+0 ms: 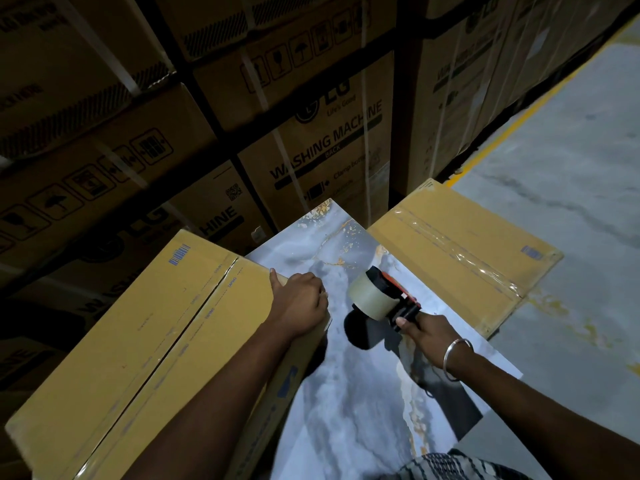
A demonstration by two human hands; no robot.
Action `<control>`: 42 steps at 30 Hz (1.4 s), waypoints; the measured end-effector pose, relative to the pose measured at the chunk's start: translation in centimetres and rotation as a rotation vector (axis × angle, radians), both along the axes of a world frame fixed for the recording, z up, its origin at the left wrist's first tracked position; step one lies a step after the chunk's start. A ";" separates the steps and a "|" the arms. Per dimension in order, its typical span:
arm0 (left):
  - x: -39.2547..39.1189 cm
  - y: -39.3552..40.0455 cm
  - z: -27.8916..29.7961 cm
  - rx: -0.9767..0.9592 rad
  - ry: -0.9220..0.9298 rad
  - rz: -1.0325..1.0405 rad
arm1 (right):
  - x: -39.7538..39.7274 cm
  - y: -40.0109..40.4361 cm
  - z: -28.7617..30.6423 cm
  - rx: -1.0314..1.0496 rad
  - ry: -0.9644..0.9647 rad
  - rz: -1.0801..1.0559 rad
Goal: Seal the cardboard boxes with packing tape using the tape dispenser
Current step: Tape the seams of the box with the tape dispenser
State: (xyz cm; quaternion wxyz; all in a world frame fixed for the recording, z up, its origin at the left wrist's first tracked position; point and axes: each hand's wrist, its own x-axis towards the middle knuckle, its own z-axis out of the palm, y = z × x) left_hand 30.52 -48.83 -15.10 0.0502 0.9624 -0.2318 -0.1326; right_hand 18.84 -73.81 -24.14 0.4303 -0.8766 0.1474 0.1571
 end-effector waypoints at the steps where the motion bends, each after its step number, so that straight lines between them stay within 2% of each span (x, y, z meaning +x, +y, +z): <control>1: -0.2 -0.1 -0.2 0.009 -0.005 0.004 | 0.4 -0.2 -0.2 -0.052 -0.008 0.028; 8: -1.2 -0.3 -0.6 0.069 -0.086 -0.030 | 2.2 -0.3 -1.9 -0.361 -0.074 0.126; 15: -5.1 -0.3 -0.5 0.056 -0.108 -0.007 | 1.7 1.1 -3.2 -0.520 -0.031 0.235; 20: -8.4 -0.5 -1.2 -0.037 -0.123 0.017 | 0.8 2.3 -3.4 -0.550 -0.029 0.248; 23: -10.1 -0.5 -1.6 -0.027 -0.162 0.031 | 0.6 2.8 -3.2 -0.585 -0.029 0.247; 30: -10.8 -1.1 -1.4 -0.153 -0.175 0.148 | 0.1 3.8 -3.5 -0.681 -0.021 0.184; 34: -10.8 -1.1 -1.8 -0.086 -0.170 0.128 | -0.7 4.8 -4.9 -0.740 -0.157 0.062; 37: -10.7 -0.8 -2.2 0.028 -0.129 0.062 | -1.4 6.1 -5.1 -0.633 -0.221 -0.093; 40: -10.4 0.0 -2.2 0.056 -0.081 0.031 | -2.2 8.4 -3.0 -0.515 -0.532 -0.151; 42: -10.3 0.6 -1.8 -0.002 -0.099 -0.047 | -2.4 10.4 -1.1 -0.281 -0.713 -0.110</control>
